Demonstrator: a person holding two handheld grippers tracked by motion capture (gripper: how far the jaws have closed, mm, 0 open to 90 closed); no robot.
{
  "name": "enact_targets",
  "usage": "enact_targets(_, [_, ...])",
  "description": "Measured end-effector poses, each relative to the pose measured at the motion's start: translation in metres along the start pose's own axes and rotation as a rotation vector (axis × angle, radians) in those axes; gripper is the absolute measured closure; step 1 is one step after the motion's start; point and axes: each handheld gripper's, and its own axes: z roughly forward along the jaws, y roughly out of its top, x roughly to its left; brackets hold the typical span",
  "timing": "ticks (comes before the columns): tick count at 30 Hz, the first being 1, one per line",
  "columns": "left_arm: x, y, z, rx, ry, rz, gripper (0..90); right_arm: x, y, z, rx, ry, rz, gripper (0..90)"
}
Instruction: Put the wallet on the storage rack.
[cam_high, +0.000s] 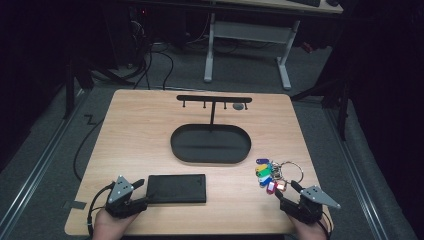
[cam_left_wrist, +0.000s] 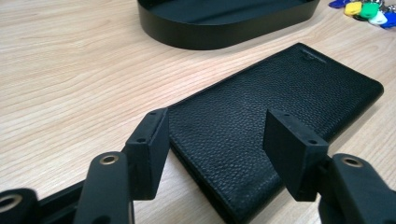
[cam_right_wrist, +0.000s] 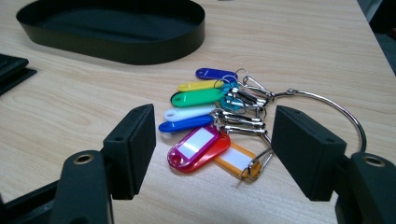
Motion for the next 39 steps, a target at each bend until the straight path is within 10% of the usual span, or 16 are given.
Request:
enact_targets(12, [0.012,-0.004,-0.006,0.045,0.082,-0.033,71.0,0.005,0.002,0.009,0.024,0.050,-0.041,35.0])
enact_targets(17, [0.009,-0.011,-0.004,0.131,0.113,0.021,84.8,0.007,0.004,0.011,0.022,0.048,-0.053,33.0])
enact_targets(23, [-0.002,-0.014,0.001,0.197,0.087,0.084,87.3,0.008,0.007,0.018,0.040,0.057,-0.064,30.4])
enact_targets(39, [-0.026,-0.017,-0.004,0.175,0.005,0.155,82.7,0.007,0.011,0.027,0.047,0.073,-0.061,26.9])
